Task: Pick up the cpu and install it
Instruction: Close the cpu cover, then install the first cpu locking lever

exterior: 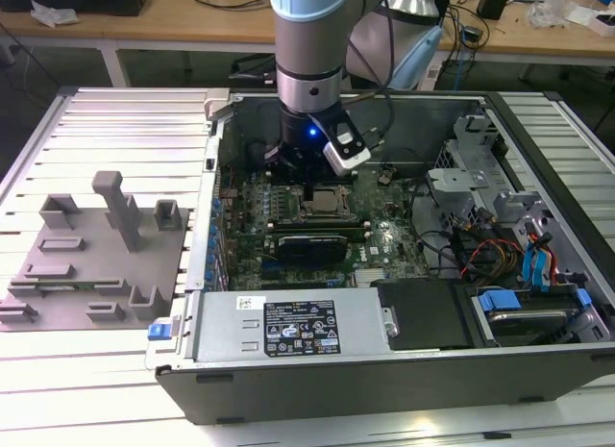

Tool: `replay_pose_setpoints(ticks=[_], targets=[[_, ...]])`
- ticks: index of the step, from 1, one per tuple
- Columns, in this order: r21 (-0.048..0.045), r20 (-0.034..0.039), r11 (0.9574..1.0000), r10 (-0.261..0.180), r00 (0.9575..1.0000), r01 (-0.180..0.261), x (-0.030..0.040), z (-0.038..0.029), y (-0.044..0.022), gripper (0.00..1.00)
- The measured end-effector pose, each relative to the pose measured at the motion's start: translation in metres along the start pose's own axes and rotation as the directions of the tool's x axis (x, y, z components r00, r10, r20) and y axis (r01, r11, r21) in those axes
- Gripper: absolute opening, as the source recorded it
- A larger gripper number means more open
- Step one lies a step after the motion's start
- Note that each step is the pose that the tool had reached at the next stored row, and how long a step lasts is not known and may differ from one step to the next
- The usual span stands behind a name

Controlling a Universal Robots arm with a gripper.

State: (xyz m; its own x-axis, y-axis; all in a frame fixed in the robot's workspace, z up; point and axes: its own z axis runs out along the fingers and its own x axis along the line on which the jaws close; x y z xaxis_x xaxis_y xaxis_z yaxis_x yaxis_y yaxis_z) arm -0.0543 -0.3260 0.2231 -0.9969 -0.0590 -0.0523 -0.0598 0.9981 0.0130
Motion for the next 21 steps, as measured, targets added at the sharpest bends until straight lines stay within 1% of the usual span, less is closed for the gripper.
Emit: replay_pose_setpoints(ticks=[1, 5, 6, 7, 8, 9, 10, 21], targets=[[0.0000, -0.0001, 1.0000, 0.000, 1.0000, 0.000, -0.0028, 0.0001, -0.0002, 0.11], [0.0000, -0.0003, 1.0000, 0.000, 1.0000, 0.000, -0.0222, 0.0011, -0.0016, 0.11], [0.0000, -0.0003, 1.0000, 0.000, 1.0000, 0.000, -0.0227, 0.0011, -0.0017, 0.11], [-0.0001, -0.0003, 1.0000, 0.000, 1.0000, 0.000, -0.0229, -0.0009, -0.0016, 0.11], [0.0000, -0.0003, 1.0000, 0.000, 1.0000, 0.000, -0.0230, -0.0040, -0.0016, 0.11], [0.0000, -0.0003, 1.0000, 0.000, 1.0000, 0.000, -0.0232, -0.0089, -0.0015, 0.11], [0.0000, -0.0003, 1.0000, 0.000, 1.0000, 0.000, -0.0234, -0.0125, -0.0014, 0.11], [-0.0001, -0.0002, 1.0000, 0.000, 1.0000, 0.000, -0.0235, -0.0141, -0.0014, 0.11]])
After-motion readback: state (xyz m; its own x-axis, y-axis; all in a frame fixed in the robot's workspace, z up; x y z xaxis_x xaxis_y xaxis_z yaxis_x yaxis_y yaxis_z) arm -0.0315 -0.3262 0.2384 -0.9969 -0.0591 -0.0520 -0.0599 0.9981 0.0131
